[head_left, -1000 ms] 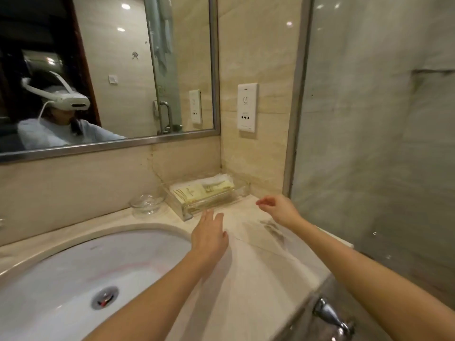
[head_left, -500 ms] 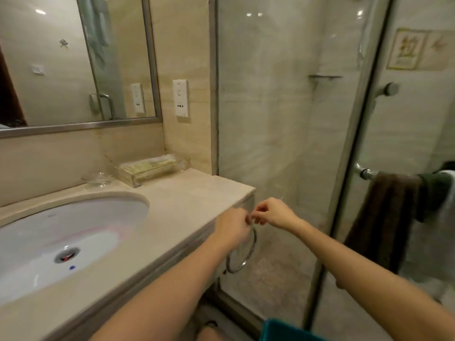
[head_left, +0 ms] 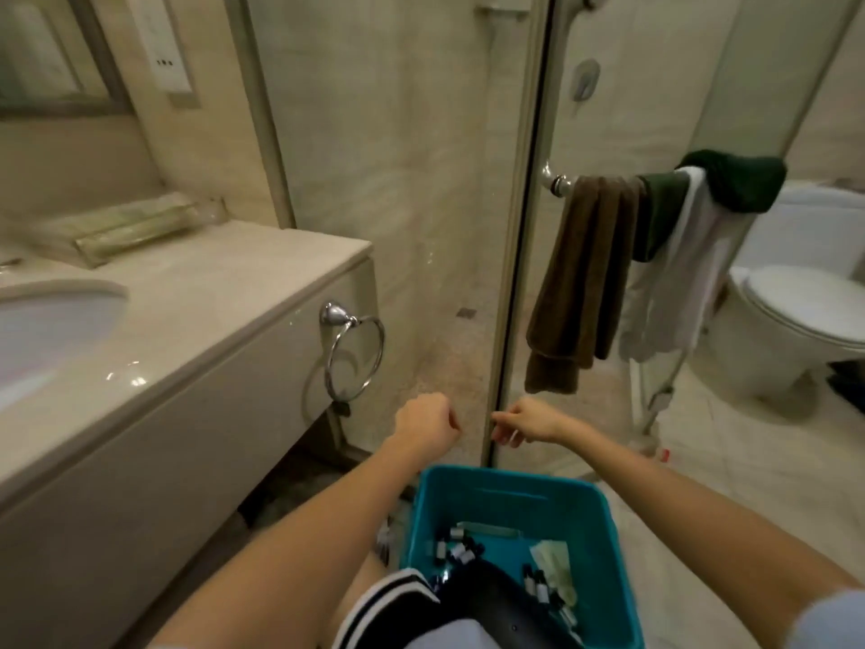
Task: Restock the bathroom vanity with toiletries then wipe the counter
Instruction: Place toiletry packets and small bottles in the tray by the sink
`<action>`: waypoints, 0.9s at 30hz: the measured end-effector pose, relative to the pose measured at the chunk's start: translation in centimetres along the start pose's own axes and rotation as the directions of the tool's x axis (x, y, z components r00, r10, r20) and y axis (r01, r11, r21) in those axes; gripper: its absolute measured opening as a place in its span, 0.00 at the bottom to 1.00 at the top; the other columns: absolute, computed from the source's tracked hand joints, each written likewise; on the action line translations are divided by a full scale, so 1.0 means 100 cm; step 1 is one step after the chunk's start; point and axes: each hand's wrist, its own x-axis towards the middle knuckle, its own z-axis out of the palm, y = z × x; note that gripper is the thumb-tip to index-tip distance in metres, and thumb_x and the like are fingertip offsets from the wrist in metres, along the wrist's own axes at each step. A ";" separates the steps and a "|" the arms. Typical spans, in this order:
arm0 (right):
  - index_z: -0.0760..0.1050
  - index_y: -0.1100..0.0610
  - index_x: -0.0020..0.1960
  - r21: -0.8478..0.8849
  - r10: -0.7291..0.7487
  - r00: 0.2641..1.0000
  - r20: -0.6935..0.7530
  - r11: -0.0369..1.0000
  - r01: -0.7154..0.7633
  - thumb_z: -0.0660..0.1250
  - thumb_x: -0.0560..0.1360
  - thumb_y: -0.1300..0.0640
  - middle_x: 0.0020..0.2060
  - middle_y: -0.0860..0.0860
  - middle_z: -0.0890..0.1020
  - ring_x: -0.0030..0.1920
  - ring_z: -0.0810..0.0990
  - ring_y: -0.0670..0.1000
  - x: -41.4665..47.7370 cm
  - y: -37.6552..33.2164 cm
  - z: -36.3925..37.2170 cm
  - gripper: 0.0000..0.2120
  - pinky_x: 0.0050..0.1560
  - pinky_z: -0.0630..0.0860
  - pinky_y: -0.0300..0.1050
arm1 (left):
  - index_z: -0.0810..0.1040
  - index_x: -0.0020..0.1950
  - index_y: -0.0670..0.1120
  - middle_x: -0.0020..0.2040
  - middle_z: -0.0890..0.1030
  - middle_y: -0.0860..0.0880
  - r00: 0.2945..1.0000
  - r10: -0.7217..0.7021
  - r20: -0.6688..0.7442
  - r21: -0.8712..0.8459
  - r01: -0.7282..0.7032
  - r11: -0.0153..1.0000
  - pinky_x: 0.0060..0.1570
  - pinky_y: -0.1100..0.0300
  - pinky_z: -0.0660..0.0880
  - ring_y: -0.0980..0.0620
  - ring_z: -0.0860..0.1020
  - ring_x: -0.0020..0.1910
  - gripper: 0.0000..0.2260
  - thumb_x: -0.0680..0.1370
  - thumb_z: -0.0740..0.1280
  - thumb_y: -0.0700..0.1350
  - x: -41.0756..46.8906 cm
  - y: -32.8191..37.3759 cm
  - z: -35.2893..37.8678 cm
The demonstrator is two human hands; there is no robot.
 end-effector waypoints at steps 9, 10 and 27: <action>0.79 0.63 0.51 0.138 0.145 0.970 0.197 0.975 -0.173 0.56 0.81 0.54 0.34 0.49 0.80 0.34 0.79 0.45 0.069 0.107 0.075 0.16 0.46 0.78 0.42 | 0.82 0.51 0.51 0.53 0.83 0.51 0.954 -0.026 0.298 -0.062 0.046 0.997 0.52 0.55 0.78 0.50 0.80 0.52 0.07 0.77 0.66 0.45 0.041 -0.019 0.111; 0.80 0.62 0.51 0.134 0.158 0.965 0.207 0.973 -0.188 0.58 0.81 0.54 0.35 0.49 0.81 0.38 0.80 0.48 0.075 0.115 0.082 0.15 0.50 0.78 0.46 | 0.82 0.52 0.50 0.53 0.83 0.51 0.947 -0.032 0.321 -0.069 0.057 0.996 0.52 0.56 0.78 0.51 0.80 0.52 0.07 0.77 0.66 0.45 0.046 -0.024 0.123; 0.76 0.54 0.34 0.141 0.532 0.809 0.250 0.807 -0.574 0.66 0.75 0.56 0.39 0.54 0.82 0.41 0.79 0.53 0.171 0.208 0.250 0.11 0.50 0.79 0.51 | 0.73 0.65 0.43 0.60 0.78 0.44 0.660 -0.312 0.684 -0.260 0.620 0.740 0.57 0.57 0.73 0.45 0.76 0.59 0.19 0.75 0.69 0.43 0.094 -0.131 0.307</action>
